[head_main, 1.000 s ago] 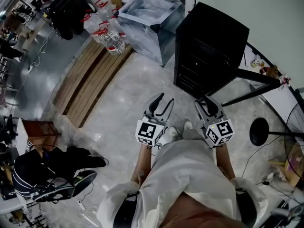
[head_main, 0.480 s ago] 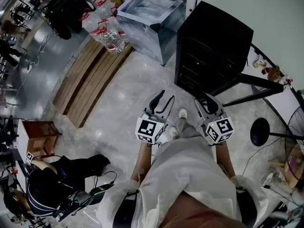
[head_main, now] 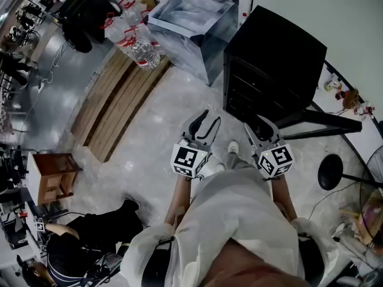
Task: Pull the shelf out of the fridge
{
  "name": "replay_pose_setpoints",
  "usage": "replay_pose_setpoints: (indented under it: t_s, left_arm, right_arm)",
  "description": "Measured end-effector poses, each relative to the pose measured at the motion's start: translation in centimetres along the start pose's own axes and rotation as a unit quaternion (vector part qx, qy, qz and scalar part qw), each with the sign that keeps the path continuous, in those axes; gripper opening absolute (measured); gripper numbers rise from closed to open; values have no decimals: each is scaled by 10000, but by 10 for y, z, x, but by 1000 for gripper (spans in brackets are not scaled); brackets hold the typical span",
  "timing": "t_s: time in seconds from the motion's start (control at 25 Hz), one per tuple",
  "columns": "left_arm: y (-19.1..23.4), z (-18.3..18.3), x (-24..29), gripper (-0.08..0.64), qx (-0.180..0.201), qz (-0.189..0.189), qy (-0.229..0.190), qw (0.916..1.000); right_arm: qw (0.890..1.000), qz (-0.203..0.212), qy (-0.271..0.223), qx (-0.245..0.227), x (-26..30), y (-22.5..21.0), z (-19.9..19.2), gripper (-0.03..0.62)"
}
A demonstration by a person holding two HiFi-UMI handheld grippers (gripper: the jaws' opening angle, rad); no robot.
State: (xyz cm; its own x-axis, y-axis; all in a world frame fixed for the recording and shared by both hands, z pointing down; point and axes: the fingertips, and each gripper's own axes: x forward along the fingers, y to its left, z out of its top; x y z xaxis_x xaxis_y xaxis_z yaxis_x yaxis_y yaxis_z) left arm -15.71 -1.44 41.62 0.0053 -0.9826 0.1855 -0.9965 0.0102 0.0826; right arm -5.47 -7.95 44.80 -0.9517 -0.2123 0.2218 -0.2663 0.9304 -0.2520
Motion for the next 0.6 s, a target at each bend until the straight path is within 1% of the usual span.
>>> replay_pose_setpoints:
  t_s: [0.32, 0.6]
  left_arm:
    - [10, 11, 41, 169, 76, -5, 111, 9999]
    - [8, 7, 74, 169, 13, -153, 198, 9997]
  right_arm:
    - [9998, 100, 0, 145, 23, -30, 13, 165]
    - [9993, 76, 21, 363, 28, -51, 6, 166]
